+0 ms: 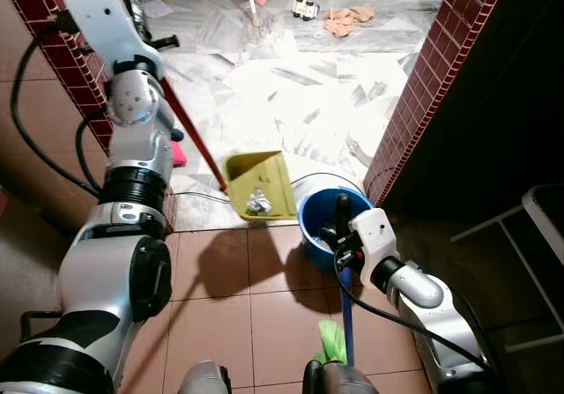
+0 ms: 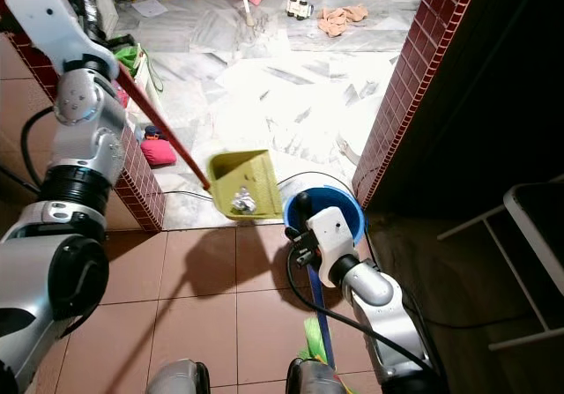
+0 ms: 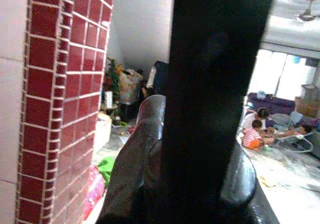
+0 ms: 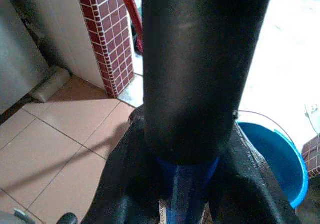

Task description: Sweep floor

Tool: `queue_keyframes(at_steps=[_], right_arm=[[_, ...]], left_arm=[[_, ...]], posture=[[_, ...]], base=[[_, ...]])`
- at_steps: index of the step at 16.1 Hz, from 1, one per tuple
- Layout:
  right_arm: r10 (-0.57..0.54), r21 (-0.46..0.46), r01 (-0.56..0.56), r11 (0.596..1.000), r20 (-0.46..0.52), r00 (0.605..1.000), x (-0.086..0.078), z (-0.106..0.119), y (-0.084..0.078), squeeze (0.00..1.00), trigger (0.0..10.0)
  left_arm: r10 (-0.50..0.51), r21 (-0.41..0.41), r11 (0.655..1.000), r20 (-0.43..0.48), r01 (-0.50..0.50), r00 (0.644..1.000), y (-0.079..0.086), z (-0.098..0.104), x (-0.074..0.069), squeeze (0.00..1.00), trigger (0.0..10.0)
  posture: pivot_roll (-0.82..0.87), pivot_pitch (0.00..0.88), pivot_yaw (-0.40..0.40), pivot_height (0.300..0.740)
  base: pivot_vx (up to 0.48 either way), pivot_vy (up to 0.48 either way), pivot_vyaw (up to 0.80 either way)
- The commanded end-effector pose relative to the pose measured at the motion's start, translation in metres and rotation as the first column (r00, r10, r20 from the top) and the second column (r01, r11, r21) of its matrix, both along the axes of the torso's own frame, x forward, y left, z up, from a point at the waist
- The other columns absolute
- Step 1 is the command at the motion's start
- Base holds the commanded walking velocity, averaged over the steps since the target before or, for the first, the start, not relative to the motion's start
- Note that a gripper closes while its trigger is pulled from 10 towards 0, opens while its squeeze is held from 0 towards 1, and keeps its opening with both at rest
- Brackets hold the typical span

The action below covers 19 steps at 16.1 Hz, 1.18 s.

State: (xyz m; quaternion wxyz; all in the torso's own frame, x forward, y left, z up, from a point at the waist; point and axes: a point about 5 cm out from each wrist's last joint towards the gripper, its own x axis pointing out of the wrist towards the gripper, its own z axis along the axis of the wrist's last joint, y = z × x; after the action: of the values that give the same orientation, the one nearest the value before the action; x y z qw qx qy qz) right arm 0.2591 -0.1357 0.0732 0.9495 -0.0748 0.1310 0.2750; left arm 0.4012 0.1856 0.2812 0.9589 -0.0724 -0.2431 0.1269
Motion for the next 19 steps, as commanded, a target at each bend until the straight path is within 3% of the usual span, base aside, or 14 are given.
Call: queue_keyframes(at_steps=[1,5,7,9,12,15,18,19], right_arm=[[-0.006,-0.005,0.005,1.0,-0.082,0.997,-0.006,-0.013,-0.003,0.0,10.0],[-0.008,-0.021,0.007,1.0,-0.087,0.996,-0.004,-0.011,-0.005,0.0,10.0],[-0.012,-0.026,0.01,1.0,-0.085,0.996,-0.002,-0.011,-0.006,0.0,10.0],[-0.014,-0.029,0.012,1.0,-0.085,0.996,0.0,-0.012,-0.006,0.0,10.0],[-0.016,-0.033,0.014,0.999,-0.082,0.997,0.002,-0.011,-0.004,0.0,10.0],[-0.028,-0.034,0.025,0.999,-0.072,0.997,0.001,-0.01,-0.005,0.0,10.0],[-0.029,-0.034,0.027,0.999,-0.069,0.997,0.001,-0.01,-0.005,0.0,10.0],[-0.034,-0.037,0.032,0.999,-0.061,0.998,-0.001,-0.009,-0.005,0.0,10.0]], left_arm=[[0.035,-0.01,0.999,0.192,-0.033,0.981,0.006,0.043,-0.009,0.0,10.0],[0.063,0.017,0.997,0.231,-0.069,0.971,0.013,0.055,-0.01,0.0,10.0],[0.062,-0.025,0.998,0.227,-0.058,0.972,0.013,0.054,-0.009,0.0,10.0],[0.022,-0.061,0.998,0.241,-0.007,0.97,0.001,0.058,-0.007,0.0,10.0],[-0.025,-0.083,0.995,0.25,0.047,0.968,-0.019,0.063,-0.004,0.0,10.0],[-0.087,-0.039,0.994,0.237,0.099,0.968,-0.046,0.056,-0.002,0.0,10.0],[-0.099,-0.032,0.994,0.233,0.109,0.968,-0.052,0.053,-0.001,0.0,10.0],[-0.135,0.018,0.991,0.227,0.135,0.964,-0.07,0.045,-0.002,0.0,10.0]], posture=[[-0.13,0.072,0.005,0.74],[-0.13,0.06,-0.006,0.74],[-0.13,0.054,-0.008,0.74],[-0.13,0.049,-0.006,0.74],[-0.14,0.042,0.004,0.74],[-0.15,0.049,0.017,0.74],[-0.16,0.05,0.02,0.74],[-0.17,0.058,0.029,0.74]], base=[[0.0,0.0,0.0],[0.0,0.0,0.0],[0.0,0.0,0.0],[0.0,0.0,0.0],[0.0,0.0,-0.8],[0.0,0.0,-0.53],[0.0,0.0,0.0],[0.0,0.0,0.0]])
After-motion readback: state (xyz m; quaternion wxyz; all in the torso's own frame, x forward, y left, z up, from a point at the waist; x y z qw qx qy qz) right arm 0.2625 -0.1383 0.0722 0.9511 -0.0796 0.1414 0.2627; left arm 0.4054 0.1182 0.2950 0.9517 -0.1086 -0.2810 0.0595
